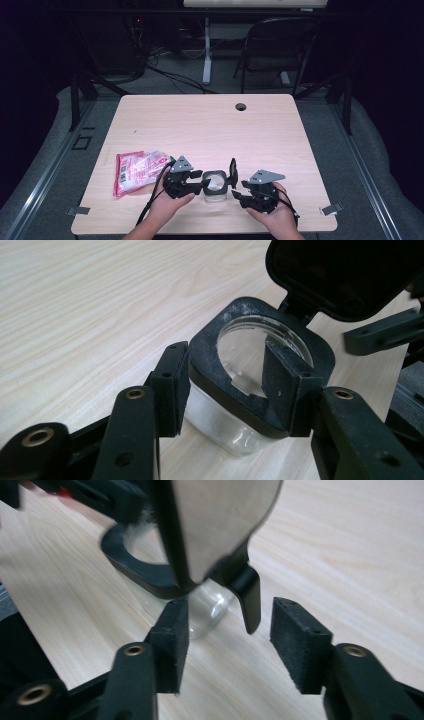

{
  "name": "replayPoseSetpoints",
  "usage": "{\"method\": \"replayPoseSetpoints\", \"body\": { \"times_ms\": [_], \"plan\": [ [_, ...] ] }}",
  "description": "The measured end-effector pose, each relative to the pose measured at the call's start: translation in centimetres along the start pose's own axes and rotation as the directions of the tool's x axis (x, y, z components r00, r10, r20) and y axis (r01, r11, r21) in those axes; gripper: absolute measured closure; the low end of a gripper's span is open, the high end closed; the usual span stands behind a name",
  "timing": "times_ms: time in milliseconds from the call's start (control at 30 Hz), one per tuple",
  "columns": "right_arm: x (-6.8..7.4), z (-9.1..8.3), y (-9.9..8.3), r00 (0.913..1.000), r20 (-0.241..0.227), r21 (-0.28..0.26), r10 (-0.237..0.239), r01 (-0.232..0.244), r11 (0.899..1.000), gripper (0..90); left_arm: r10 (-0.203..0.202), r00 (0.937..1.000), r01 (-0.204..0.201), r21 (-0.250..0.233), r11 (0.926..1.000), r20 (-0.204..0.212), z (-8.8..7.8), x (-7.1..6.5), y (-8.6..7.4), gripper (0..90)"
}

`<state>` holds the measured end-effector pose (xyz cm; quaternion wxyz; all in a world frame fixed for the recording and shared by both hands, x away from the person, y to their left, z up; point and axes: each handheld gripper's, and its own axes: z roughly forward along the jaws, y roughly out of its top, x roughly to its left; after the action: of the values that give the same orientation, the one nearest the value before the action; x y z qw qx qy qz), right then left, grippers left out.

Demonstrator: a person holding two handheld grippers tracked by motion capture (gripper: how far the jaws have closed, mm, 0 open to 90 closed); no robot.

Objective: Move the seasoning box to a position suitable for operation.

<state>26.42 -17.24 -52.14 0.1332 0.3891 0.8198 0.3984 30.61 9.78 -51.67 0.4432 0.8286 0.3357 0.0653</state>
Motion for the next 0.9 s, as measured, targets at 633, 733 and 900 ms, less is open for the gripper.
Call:
{"method": "replayPoseSetpoints", "body": {
  "times_ms": [633,733,900],
  "plan": [
    [-1.3,3.9,-1.4,0.9974,0.027,0.057,0.067,-0.068,0.996,63.8,-0.034,0.9984,0.032,-0.028,0.9991,-0.046,-1.5,1.4,-0.3,52.3],
    [-1.2,4.1,-1.3,0.9975,0.022,0.056,0.068,-0.069,0.996,68.1,-0.032,0.9981,0.03,-0.034,0.999,-0.052,-1.6,1.6,-0.4,52.3],
    [-1.8,4.2,-1.1,0.9949,-0.005,0.06,0.1,-0.1,0.993,73.2,-0.048,0.9967,0.046,-0.038,0.9983,-0.065,-2.1,1.9,-0.6,52.3]
  ]
}}
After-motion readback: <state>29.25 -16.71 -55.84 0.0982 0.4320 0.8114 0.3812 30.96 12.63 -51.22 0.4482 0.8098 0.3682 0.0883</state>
